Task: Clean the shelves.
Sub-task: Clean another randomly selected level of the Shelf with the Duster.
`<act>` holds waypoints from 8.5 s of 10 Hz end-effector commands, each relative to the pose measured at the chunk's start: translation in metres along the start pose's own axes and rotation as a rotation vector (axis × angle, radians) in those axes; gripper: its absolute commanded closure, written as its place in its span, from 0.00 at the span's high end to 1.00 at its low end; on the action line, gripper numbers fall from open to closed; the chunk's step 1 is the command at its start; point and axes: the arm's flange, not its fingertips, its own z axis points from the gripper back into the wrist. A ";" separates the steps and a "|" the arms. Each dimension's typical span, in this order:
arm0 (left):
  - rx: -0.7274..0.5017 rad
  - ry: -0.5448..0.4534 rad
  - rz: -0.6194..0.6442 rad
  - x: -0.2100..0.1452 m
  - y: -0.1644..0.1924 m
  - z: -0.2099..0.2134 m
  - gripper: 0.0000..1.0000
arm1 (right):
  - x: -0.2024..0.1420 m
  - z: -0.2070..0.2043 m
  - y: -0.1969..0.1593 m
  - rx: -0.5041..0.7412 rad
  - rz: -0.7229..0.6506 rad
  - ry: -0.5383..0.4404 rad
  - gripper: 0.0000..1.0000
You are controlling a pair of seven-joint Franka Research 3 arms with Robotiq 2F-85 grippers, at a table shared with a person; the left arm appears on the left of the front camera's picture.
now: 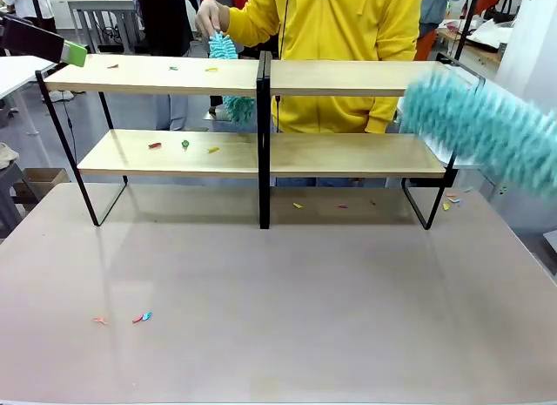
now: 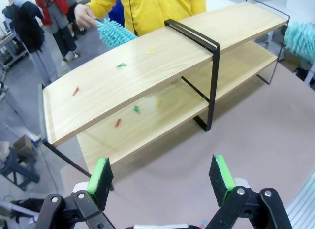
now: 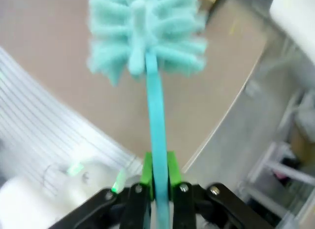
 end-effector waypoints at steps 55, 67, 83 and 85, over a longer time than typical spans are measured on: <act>0.003 0.001 -0.008 -0.001 0.001 0.000 1.00 | 0.247 -0.335 0.110 0.238 -1.401 0.049 0.12; 0.003 0.001 -0.008 -0.001 0.001 0.000 1.00 | 0.204 -0.310 0.104 0.420 -1.530 0.106 0.12; 0.003 0.001 -0.008 -0.001 0.001 0.000 1.00 | 0.193 -0.251 0.077 0.607 -1.629 0.306 0.12; 0.003 0.001 -0.008 -0.001 0.001 0.000 1.00 | 0.190 -0.215 0.083 0.627 -1.684 0.357 0.12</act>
